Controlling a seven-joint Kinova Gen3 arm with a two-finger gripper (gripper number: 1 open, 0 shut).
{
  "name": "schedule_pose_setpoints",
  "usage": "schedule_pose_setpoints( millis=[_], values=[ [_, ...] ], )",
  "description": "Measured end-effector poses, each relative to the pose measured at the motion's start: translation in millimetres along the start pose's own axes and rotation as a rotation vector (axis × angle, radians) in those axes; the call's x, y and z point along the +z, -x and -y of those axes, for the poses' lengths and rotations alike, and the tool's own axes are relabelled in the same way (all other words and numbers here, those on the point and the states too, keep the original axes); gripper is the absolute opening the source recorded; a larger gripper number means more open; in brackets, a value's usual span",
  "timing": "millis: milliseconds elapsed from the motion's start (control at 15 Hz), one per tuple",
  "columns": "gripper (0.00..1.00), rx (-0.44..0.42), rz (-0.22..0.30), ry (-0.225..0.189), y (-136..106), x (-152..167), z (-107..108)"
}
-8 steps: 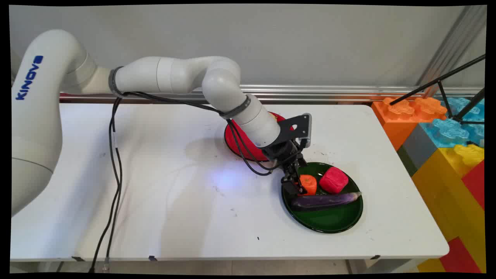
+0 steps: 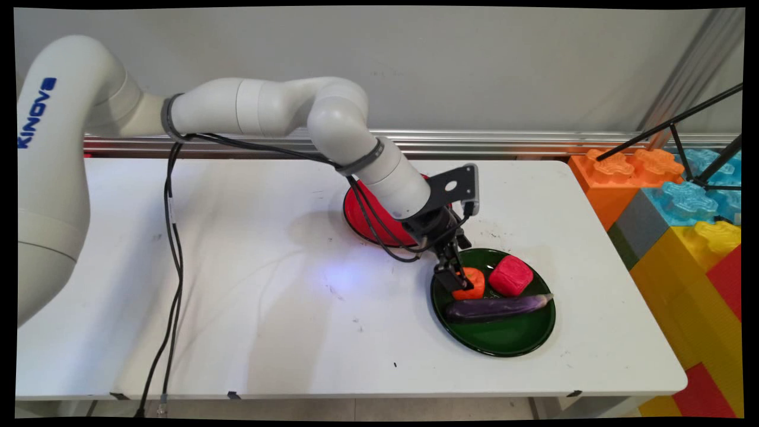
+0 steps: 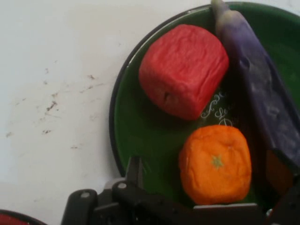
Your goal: Pick up the eggplant from the green plate
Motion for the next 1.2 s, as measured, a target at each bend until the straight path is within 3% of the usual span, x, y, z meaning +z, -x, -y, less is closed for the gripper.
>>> schedule_pose_setpoints(
  millis=[600, 1200],
  values=[
    [1.00, -0.181, 0.010, -0.017, -49, -22, -28],
    [1.00, -0.284, 0.049, -0.039, -84, -10, -66]
  ],
)
